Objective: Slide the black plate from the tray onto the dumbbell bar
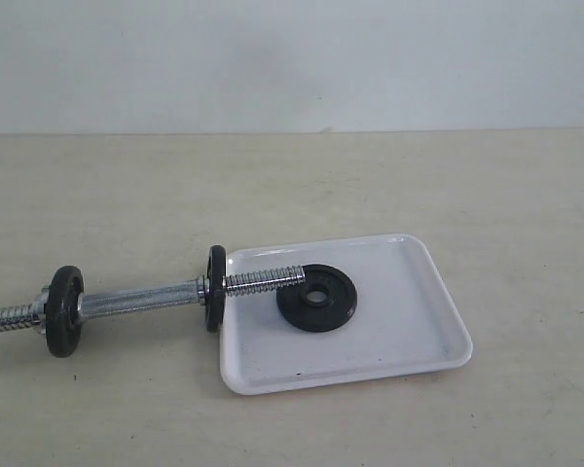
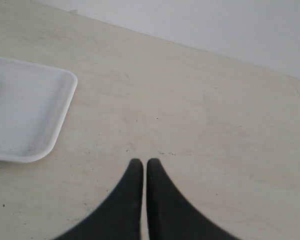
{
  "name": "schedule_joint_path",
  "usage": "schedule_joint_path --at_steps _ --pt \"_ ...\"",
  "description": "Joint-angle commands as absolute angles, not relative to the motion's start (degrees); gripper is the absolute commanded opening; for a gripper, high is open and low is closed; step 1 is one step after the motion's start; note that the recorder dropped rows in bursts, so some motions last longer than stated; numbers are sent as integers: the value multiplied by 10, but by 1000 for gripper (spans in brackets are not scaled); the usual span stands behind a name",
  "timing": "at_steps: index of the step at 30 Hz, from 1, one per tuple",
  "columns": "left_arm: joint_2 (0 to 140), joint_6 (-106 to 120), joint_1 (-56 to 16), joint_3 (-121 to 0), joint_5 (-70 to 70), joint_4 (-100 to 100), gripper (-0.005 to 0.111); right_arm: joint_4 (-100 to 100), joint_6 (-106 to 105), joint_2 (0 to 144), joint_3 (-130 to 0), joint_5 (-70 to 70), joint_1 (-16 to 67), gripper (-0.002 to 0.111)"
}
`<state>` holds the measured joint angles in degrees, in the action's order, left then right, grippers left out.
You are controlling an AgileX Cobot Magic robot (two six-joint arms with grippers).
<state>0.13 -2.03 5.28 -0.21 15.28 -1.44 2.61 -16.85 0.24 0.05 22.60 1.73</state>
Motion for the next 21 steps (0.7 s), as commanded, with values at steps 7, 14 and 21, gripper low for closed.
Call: schedule_joint_path --at_steps 7,14,21 --pt "0 -38 55 0 -3 -86 37 27 -166 0 0 220 17 0" --pt "0 -136 54 0 -52 -205 37 27 -166 0 0 220 17 0" --pt "0 -159 54 0 -128 -207 37 27 -166 0 0 220 17 0"
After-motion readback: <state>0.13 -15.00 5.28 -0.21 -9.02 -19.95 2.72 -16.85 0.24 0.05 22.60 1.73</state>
